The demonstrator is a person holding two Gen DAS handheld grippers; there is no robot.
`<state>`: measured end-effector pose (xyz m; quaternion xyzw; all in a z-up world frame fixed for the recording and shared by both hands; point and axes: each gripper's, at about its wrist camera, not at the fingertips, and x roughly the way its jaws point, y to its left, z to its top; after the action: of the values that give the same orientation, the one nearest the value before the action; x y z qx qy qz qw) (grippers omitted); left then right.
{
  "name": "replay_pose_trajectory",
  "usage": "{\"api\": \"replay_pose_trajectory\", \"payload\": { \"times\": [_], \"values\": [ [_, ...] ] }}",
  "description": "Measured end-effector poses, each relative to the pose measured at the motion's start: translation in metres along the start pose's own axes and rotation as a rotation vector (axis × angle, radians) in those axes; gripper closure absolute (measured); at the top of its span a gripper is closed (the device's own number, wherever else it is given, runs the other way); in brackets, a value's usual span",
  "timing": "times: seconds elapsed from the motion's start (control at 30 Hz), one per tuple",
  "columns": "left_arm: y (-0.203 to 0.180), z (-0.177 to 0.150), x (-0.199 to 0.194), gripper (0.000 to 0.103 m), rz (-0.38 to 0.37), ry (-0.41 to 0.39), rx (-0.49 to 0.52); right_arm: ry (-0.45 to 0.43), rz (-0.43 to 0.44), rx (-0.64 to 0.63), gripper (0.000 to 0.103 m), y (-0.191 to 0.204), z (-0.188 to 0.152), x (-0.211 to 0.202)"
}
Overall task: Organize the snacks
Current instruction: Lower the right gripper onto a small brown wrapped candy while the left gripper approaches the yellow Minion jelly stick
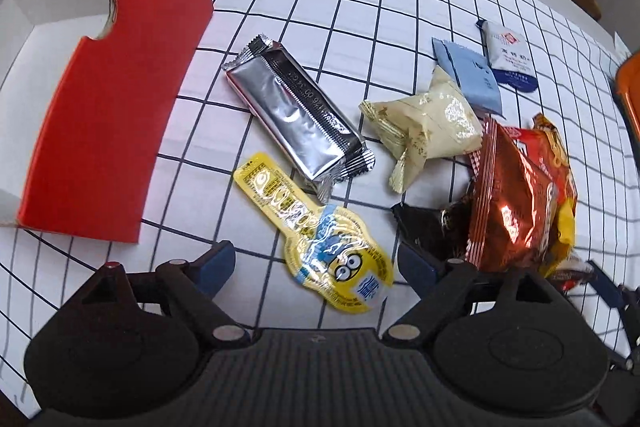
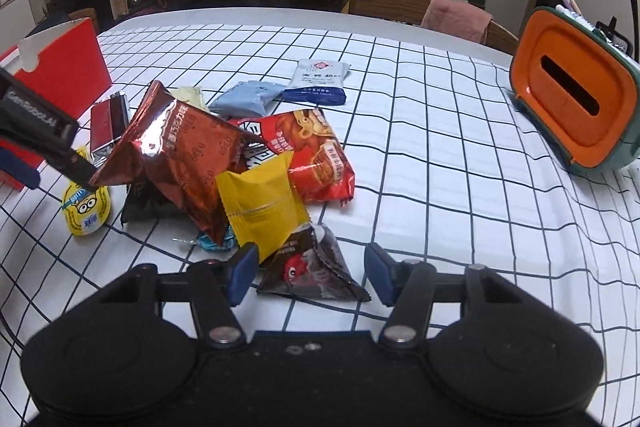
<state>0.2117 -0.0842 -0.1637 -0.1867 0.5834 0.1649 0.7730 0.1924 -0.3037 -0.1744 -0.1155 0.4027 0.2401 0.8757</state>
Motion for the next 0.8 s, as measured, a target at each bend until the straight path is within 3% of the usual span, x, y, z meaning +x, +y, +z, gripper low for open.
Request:
{"api": "replay_pose_trajectory", "payload": {
  "times": [0.47,0.8],
  "values": [
    [-0.009,0.0,0.021,0.024,0.031,0.031,-0.021,-0.001,0.021,0.013,0.06,-0.002,-0.001,0.001],
    [0.003,-0.001,0.015,0.041,-0.011,0.019,-0.026,-0.012,0.027,0.063,0.077,-0.004,-0.007,-0.009]
  ]
}}
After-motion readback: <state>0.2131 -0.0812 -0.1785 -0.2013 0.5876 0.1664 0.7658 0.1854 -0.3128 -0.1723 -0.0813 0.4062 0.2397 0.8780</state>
